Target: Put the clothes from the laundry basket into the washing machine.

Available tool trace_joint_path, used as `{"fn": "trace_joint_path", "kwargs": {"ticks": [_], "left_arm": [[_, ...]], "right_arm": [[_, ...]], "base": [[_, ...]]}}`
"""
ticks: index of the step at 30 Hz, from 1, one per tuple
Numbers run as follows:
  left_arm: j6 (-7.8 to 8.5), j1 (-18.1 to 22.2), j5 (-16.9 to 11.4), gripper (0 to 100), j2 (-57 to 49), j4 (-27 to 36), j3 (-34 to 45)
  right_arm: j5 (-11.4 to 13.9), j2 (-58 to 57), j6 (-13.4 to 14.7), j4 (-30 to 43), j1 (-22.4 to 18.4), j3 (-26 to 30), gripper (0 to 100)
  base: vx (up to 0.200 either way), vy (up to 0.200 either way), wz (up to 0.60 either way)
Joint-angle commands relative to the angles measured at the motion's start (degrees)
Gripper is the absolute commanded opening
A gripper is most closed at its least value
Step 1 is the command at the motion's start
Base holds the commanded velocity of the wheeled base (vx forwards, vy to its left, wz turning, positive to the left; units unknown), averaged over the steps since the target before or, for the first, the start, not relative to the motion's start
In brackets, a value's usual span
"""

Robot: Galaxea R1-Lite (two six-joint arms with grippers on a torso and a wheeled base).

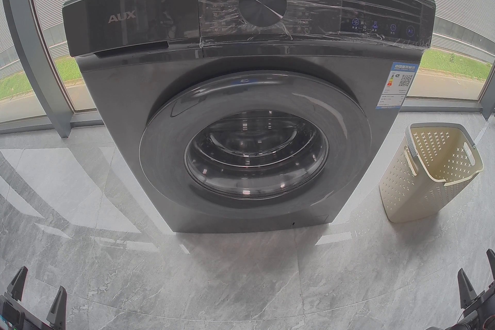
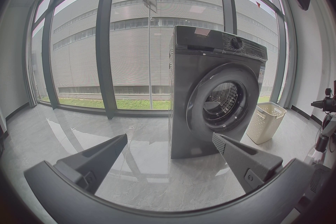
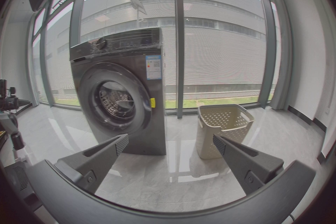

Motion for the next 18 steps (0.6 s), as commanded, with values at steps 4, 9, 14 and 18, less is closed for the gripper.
{"fn": "trace_joint_path", "kwargs": {"ticks": [4, 9, 14, 18], "left_arm": [[-0.58, 0.0, 0.2, 100, -0.9, 0.0, 0.9], [-0.67, -0.1, 0.2, 100, -0.9, 0.0, 0.9], [-0.85, -0.1, 0.2, 100, -0.9, 0.0, 0.9], [-0.85, -0.1, 0.2, 100, -0.9, 0.0, 0.9]], "right_arm": [[-0.3, -0.4, 0.1, -0.1, 0.1, 1.0, 100], [-0.6, -0.3, 0.0, -0.1, 0.1, 1.0, 100], [-0.6, -0.3, -0.2, -0.1, 0.0, 1.0, 100], [-0.6, -0.3, -0.2, -0.1, 0.1, 1.0, 100]], "base": [[0.0, 0.0, 0.0], [0.0, 0.0, 0.0], [0.0, 0.0, 0.0], [0.0, 0.0, 0.0]]}}
